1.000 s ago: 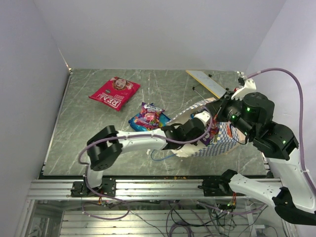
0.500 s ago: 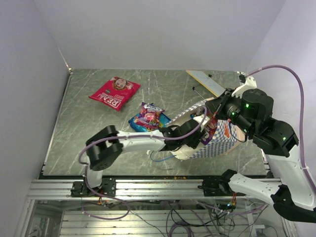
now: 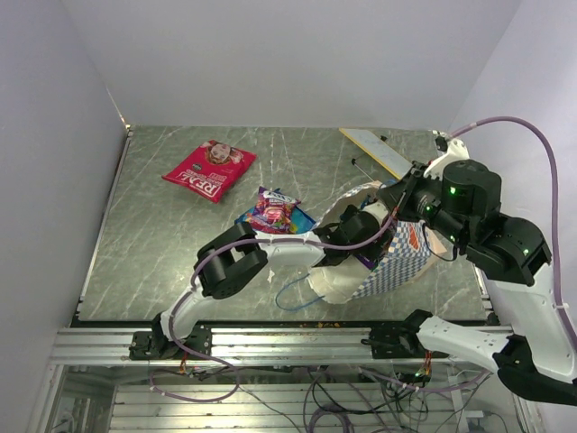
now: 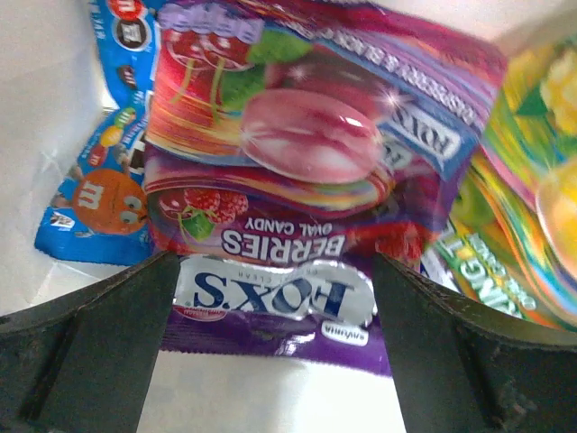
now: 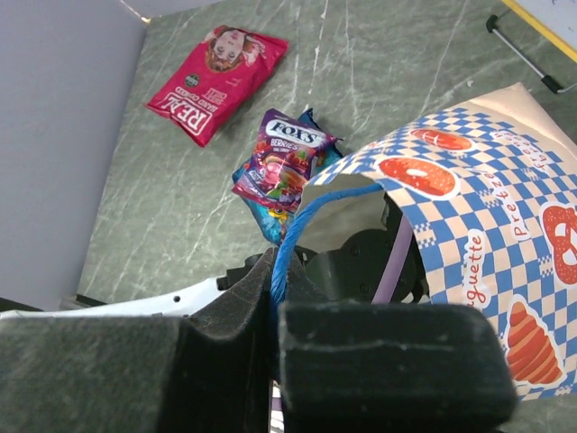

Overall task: Take the snacks out of the paper bag
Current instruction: Take out the snack from the paper bag.

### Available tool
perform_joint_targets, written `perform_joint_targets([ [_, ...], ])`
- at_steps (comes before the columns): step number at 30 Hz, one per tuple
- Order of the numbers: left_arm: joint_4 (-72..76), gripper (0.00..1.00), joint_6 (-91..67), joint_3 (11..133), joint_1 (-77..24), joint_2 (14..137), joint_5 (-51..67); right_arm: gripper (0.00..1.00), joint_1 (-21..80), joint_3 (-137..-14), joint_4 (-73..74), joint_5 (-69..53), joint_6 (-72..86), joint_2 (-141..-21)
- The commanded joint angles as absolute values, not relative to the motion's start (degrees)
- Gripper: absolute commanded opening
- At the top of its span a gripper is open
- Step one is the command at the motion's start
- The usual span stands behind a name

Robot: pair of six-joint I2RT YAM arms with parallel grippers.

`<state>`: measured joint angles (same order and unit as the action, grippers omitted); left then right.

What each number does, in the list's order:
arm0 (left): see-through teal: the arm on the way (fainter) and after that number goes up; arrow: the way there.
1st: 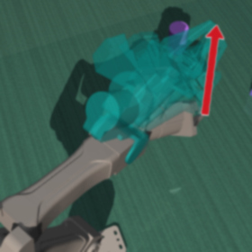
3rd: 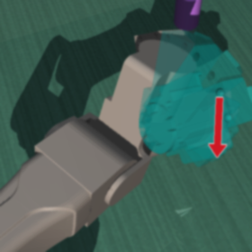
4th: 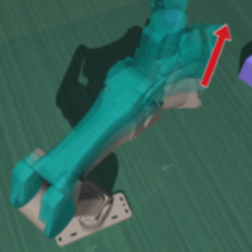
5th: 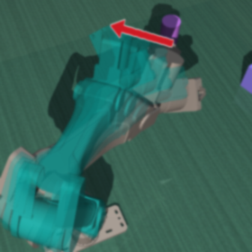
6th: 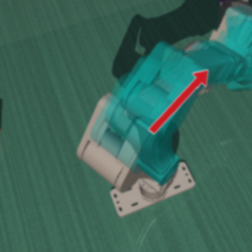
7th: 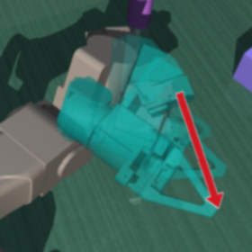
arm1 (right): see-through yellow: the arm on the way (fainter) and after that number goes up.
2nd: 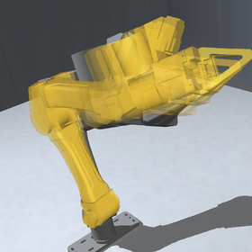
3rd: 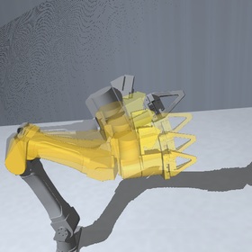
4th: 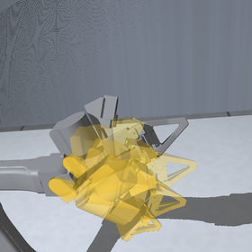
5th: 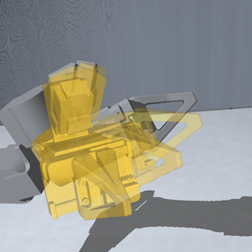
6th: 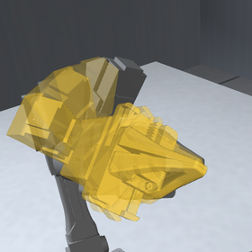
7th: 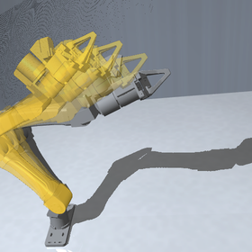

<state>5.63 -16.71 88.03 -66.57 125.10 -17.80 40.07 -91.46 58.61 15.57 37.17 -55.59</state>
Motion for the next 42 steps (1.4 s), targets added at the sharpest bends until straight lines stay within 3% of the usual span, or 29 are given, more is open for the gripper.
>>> perform_joint_targets([
  [1, 8.99, 0.98, -16.73, 92.95, -64.43, 128.75, -19.26, 0.0, 40.13, -93.17, 58.71, 14.34, 35.18, -56.79],
  [5, 8.89, 0.96, -18.78, 94.55, -63.81, 132.35, -16.26, 0.0, 40.14, -94.41, 59.06, 14.85, 33.33, -57.72],
  [10, 7.45, 0.85, -19.77, 97.39, -64.08, 136.56, -15.2, 0.0, 40.13, -95.02, 59.28, 15.75, 32.07, -57.89],
  [15, 7.43, 0.53, -20.57, 97.21, -64.07, 138.37, -14.87, 0.0, 40.13, -96.35, 60.07, 16.04, 31.65, -58.77],
  [19, 7.4, 0.45, -21.44, 95.8, -63.85, 137.89, -15.11, 0.0, 40.06, -96.55, 60.25, 16.15, 31.98, -58.77],
  [22, 6.94, 0.18, -20.84, 95.12, -63.85, 136.41, -14.35, 0.0, 40.09, -95.72, 59.67, 16.35, 32.29, -57.96],
  [24, 6.42, 0.08, -20.51, 94.44, -63.81, 134.46, -14.12, 0.0, 40.15, -95.07, 59.43, 16.63, 32.44, -57.39],
  [42, -8.93, 0.07, -25.62, 81.1, -64.07, 107.29, -8.19, 0.0, 40.13, -91.84, 54.96, 22.03, 28.5, -54.01],
])
